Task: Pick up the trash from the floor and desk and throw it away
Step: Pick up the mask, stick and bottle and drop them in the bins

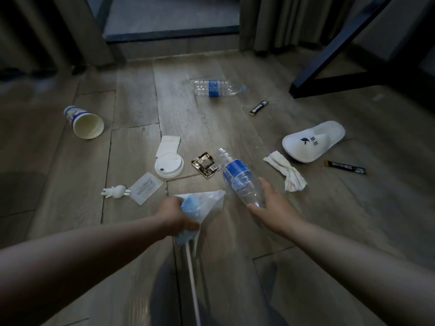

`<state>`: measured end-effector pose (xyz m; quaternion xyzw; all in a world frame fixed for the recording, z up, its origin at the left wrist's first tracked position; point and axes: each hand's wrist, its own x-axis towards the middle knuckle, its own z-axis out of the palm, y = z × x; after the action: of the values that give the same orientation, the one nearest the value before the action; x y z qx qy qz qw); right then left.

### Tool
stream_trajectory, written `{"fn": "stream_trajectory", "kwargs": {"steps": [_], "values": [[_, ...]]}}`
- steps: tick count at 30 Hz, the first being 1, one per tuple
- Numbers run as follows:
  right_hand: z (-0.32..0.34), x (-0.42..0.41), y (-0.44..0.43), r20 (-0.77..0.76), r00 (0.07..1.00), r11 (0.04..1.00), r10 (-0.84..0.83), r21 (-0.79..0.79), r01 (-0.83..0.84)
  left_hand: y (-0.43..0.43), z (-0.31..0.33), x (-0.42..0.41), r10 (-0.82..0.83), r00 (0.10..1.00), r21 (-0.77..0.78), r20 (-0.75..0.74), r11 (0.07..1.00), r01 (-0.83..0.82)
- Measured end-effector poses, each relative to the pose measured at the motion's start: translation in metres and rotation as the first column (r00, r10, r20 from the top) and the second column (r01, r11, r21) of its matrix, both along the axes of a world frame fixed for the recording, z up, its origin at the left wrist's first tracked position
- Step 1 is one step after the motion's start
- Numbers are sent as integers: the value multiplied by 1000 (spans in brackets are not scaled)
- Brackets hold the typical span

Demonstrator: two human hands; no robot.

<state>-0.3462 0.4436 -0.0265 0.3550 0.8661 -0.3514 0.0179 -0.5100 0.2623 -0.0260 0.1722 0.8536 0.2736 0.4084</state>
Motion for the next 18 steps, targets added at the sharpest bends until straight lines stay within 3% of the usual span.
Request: {"fn": "stream_trajectory", "kwargs": {"steps": [8, 18], "values": [[43, 29, -6, -114, 993, 998, -39, -56, 32, -11, 29, 9, 88, 996, 68, -13, 994, -87], [109, 49, 17, -375, 883, 946, -282, -262, 190, 51, 99, 26, 151, 989, 267, 10, 952, -148]]}}
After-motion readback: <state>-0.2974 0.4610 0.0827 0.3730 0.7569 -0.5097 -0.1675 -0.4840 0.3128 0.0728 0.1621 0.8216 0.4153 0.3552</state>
